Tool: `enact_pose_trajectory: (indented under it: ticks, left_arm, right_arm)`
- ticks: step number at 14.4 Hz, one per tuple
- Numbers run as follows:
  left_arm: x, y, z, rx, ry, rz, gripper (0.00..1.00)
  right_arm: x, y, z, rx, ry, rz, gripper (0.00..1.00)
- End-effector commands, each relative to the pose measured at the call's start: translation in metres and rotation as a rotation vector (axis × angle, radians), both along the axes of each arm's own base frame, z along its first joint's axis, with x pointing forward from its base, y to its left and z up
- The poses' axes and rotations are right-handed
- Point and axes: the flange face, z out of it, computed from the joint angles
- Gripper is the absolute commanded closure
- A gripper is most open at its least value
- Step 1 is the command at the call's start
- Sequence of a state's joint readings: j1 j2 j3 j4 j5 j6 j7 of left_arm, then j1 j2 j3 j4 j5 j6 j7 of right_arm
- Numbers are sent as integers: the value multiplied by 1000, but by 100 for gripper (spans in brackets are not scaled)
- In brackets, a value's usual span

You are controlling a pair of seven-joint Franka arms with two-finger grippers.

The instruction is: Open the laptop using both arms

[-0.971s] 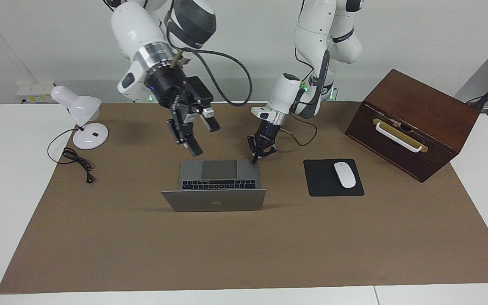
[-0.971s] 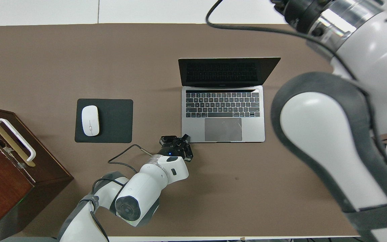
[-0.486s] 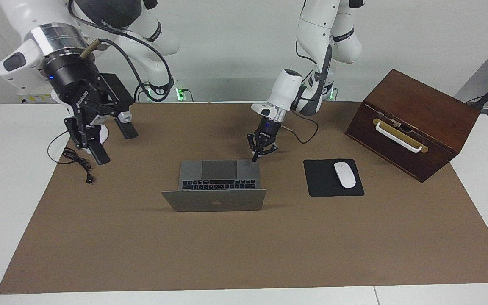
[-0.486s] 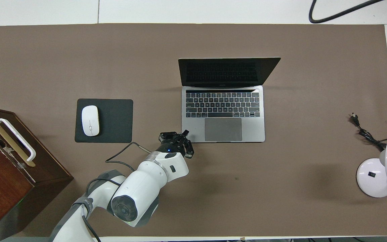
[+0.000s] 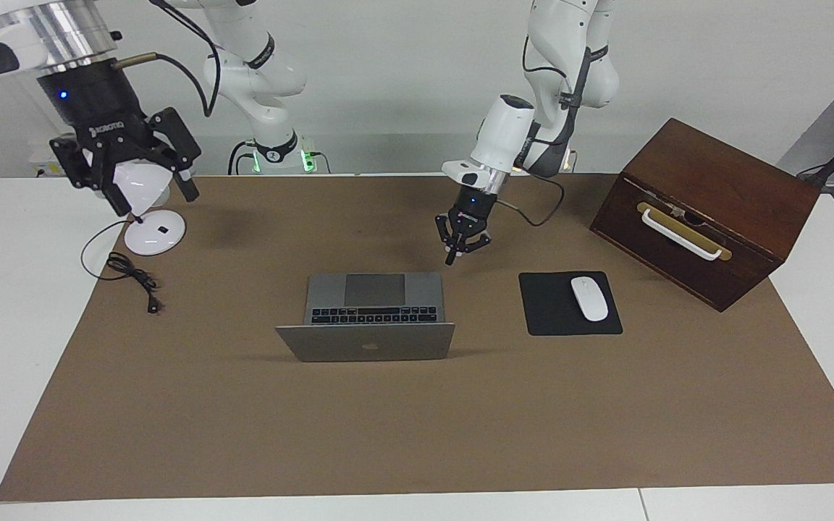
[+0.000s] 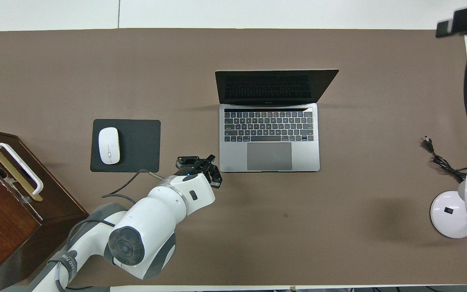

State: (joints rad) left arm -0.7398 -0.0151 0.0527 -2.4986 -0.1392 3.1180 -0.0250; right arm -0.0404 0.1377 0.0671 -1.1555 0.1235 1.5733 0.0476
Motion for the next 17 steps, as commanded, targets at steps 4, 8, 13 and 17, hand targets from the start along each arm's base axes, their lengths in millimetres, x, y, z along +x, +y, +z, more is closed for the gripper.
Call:
enact_pose_trajectory:
  ticks: [4, 8, 13, 17]
  left_arm:
    - [20, 40, 34, 30, 65, 57, 100]
    - [47, 67, 91, 71, 145, 75, 100]
    - [61, 100, 145, 191, 217, 50, 100]
    - [76, 140, 180, 288, 260, 74, 100]
  right_arm:
    - [-89, -9, -77, -106, 274, -68, 0]
    - [-111, -12, -140, -105, 193, -109, 0]
    - [-104, -13, -142, -104, 157, -107, 0]
    - [-86, -14, -129, -113, 128, -96, 0]
